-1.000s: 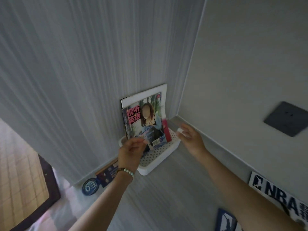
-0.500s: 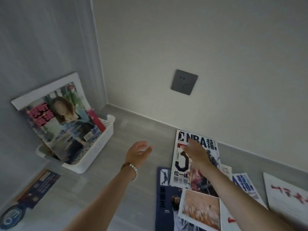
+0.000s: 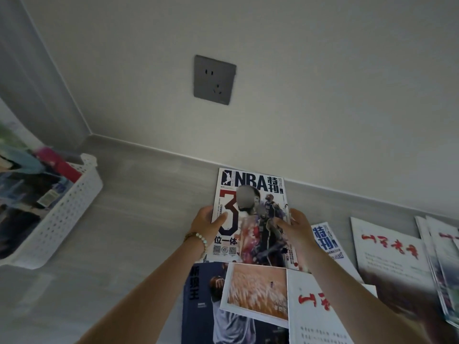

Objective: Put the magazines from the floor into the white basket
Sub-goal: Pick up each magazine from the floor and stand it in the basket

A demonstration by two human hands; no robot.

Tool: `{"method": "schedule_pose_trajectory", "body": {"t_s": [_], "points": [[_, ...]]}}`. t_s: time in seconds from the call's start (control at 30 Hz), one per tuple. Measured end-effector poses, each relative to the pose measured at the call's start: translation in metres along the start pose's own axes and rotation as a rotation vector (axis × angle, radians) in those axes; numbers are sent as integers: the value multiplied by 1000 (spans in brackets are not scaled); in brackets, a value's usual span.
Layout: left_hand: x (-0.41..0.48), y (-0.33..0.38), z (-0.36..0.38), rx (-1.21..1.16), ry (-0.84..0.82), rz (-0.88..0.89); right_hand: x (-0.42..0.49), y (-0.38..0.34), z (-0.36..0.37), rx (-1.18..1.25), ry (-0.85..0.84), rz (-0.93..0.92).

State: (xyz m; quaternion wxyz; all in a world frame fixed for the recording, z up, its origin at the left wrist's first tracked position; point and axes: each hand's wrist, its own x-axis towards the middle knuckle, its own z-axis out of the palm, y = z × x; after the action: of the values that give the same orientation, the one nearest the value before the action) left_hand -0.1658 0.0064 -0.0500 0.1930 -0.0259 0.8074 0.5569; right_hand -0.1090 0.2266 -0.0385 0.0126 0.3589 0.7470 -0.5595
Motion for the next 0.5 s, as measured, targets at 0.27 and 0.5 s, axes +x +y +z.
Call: {"method": "schedule_pose_trajectory", "body": {"t_s": [0.27, 0.5], "points": [[10, -5, 9, -49, 9, -48, 28, -3, 1, 83, 17, 92], [-13, 1, -12, -177, 70, 78, 20, -8, 12, 136, -40, 100]]}}
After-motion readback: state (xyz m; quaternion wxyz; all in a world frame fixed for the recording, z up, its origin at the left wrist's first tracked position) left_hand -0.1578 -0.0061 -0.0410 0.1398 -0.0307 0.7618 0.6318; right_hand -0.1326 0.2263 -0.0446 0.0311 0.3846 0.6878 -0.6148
